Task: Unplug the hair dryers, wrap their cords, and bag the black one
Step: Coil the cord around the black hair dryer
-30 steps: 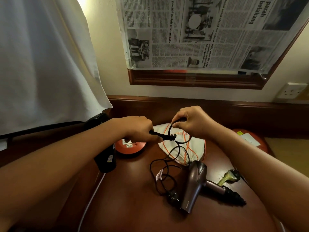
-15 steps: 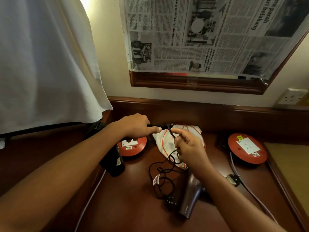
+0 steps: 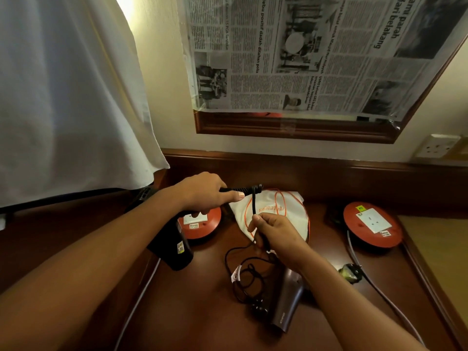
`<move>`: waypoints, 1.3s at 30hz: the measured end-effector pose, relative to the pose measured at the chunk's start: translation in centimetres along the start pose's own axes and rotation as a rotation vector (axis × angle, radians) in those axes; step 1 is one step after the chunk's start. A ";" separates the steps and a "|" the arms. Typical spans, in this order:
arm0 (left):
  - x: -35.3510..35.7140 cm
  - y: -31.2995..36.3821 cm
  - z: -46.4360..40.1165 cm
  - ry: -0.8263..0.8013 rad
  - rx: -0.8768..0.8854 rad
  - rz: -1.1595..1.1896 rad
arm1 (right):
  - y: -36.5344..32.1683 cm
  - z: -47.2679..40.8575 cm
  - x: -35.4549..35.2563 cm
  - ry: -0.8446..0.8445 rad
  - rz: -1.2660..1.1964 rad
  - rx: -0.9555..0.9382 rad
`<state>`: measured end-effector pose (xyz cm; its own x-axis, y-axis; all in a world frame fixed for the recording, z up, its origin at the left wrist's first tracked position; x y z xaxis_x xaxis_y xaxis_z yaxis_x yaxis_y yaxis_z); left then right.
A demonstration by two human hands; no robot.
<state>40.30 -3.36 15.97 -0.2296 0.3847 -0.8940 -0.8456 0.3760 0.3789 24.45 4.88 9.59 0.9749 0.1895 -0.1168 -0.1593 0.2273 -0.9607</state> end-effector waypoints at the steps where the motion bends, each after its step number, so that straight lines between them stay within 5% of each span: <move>1: -0.1 0.0 0.1 0.006 0.013 0.021 | -0.1 -0.2 -0.1 -0.013 0.019 -0.009; 7: -1.4 0.8 0.7 -0.011 0.068 0.122 | 0.4 -1.3 0.0 -0.119 0.006 -0.031; 12: -1.9 1.2 1.1 -0.041 0.097 0.118 | 1.2 -1.8 0.8 -0.383 -0.460 0.128; 16: -2.2 1.7 1.5 -0.065 0.122 0.051 | 0.9 -2.7 -0.1 -0.524 -0.534 0.143; 24: -1.6 1.9 2.0 -0.178 0.114 -0.053 | -1.9 -5.2 -3.1 -0.451 -0.157 0.119; 35: -0.5 1.6 2.0 -0.264 0.085 -0.296 | -9.1 -6.4 -3.1 -0.110 1.053 -0.275; 39: -0.2 0.7 1.6 -0.247 0.034 -0.260 | -9.8 -5.8 -3.6 -0.035 0.894 -0.346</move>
<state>40.52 -1.81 16.78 0.1185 0.4631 -0.8784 -0.8432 0.5141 0.1573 23.42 -3.56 17.93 0.5088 0.1856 -0.8407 -0.7819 -0.3090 -0.5414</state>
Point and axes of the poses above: each hand's wrist, its own z-axis away from the middle knuckle, its own x-axis out of the palm, y = z × x, the point moved 5 cm from there along -z, towards the middle knuckle, and after that the axes turned 3 degrees about x, right-handed, at the moved point
